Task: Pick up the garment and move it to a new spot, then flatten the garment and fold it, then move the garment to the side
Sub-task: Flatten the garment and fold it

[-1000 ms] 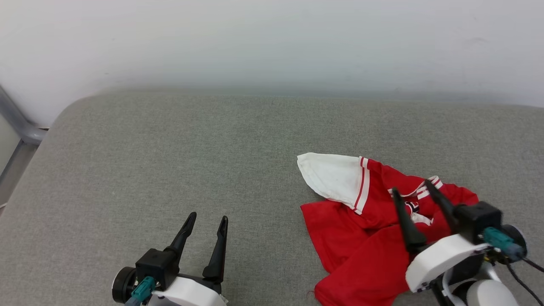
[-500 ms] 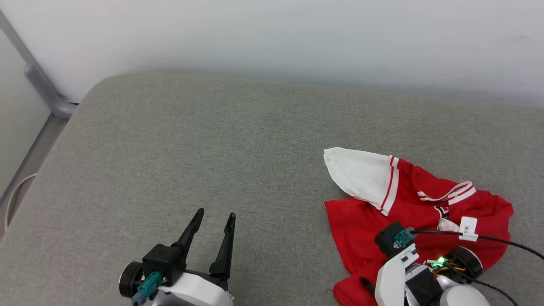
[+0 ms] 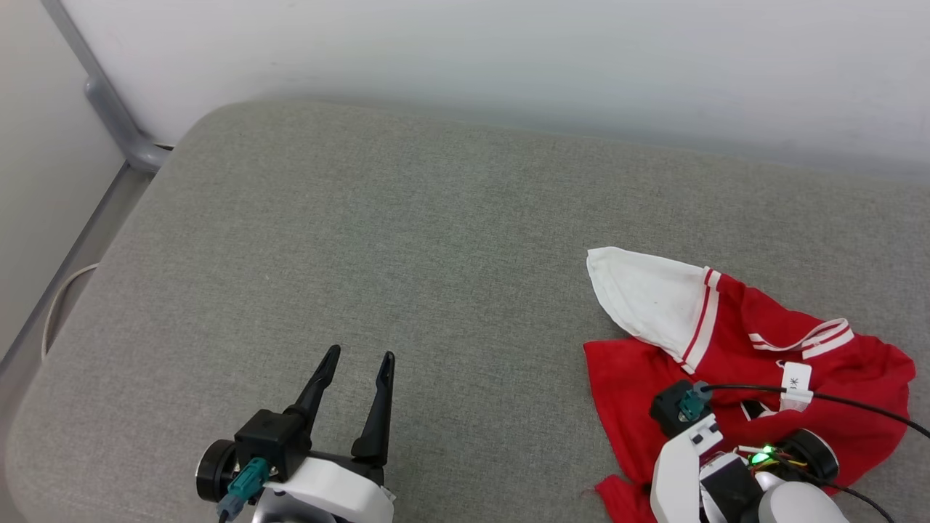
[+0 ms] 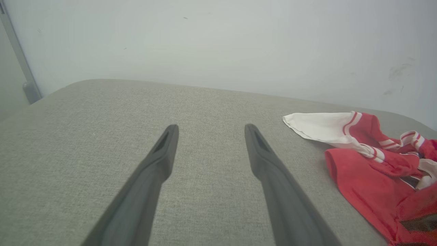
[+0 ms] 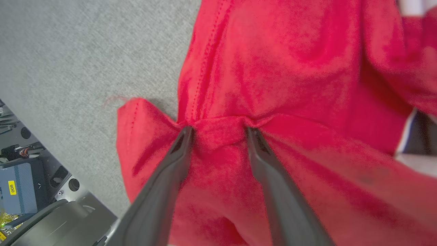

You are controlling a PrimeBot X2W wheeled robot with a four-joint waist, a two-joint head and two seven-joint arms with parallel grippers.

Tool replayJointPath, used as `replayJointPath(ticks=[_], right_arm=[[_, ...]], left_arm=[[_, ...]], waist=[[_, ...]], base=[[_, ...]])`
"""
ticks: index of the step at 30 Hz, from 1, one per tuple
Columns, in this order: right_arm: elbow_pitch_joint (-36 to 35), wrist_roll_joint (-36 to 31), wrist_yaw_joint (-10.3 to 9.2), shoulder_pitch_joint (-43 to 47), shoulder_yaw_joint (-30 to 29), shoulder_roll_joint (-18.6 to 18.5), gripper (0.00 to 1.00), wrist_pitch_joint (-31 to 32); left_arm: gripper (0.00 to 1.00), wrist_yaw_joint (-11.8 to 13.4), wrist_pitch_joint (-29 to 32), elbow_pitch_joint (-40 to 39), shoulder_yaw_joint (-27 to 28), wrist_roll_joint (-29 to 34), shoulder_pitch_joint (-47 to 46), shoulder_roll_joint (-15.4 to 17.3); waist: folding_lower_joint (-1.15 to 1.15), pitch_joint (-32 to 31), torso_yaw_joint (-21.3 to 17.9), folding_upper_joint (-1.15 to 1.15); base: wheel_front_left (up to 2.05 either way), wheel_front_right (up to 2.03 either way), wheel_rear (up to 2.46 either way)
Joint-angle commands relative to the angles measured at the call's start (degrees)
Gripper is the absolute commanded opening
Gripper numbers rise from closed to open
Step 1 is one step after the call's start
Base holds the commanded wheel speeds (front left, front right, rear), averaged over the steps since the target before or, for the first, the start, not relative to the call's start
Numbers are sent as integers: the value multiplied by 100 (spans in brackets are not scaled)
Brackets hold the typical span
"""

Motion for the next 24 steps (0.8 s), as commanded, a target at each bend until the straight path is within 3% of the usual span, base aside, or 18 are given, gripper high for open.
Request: replayJointPath(ticks=[1, 8, 15, 21, 22, 23, 24], right_arm=[[146, 21, -4, 230, 89, -103, 0, 6], [-127, 141, -8, 384, -92, -505, 0, 56], [-580, 10, -7, 708, -711, -875, 0, 402], [-525, -300, -6, 994, -1331, -840, 0, 464], [-548, -351, -6, 1017, -1355, -819, 13, 365], [-574, -353, -6, 1015, -1388, -735, 84, 245], [-584, -317, -6, 1009, -1429, -642, 100, 136]], left_arm=[[100, 28, -15, -32, 51, 27, -26, -1], [100, 17, -15, -9, 99, 11, 87, -2], [100, 20, -15, -18, 94, 18, 167, -1], [100, 4, -15, -7, 81, 49, 187, -1], [100, -1, -15, -1, 77, 58, 190, -1], [100, -6, -15, 5, 81, 71, 194, -1], [100, -9, -15, 10, 92, 86, 197, -1]], waist=[[0, -21, -61, 0], [0, -217, -412, 0], [0, -390, -707, 0], [0, -410, -773, 0], [0, -409, -780, 0], [0, -411, -791, 0], [0, -414, -805, 0]], base=[[0, 0, 0], [0, 0, 0], [0, 0, 0], [0, 0, 0], [0, 0, 0], [0, 0, 0], [0, 0, 0]])
